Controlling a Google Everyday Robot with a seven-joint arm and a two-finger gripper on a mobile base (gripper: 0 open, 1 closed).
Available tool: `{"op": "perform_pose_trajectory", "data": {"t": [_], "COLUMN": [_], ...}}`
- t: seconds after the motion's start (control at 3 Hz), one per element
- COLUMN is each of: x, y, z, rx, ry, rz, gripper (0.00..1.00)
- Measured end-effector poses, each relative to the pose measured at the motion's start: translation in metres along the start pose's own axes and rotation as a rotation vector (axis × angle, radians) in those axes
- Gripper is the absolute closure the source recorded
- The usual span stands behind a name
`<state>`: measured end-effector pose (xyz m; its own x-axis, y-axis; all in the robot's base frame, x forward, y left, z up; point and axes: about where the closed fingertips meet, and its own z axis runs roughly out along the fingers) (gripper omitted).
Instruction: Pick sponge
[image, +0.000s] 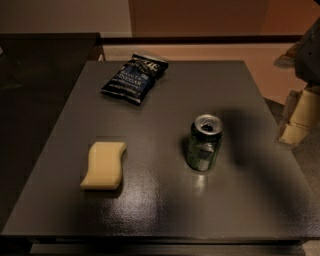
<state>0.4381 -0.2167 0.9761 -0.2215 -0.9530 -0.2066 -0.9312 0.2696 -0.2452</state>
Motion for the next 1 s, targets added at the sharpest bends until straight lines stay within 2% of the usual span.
{"op": "perform_pose_trajectory", "data": {"t": [0.33,0.67,1.0], "x": [0.0,-0.019,-0.048], "y": [0.0,-0.003,-0.007], "z": [0.0,0.002,0.011], "rx": [0.0,-0.012,-0.024], "ry": [0.0,-0.008,-0.026], "rz": [0.0,-0.079,-0.202], "gripper": [0.0,0.0,0.0]}}
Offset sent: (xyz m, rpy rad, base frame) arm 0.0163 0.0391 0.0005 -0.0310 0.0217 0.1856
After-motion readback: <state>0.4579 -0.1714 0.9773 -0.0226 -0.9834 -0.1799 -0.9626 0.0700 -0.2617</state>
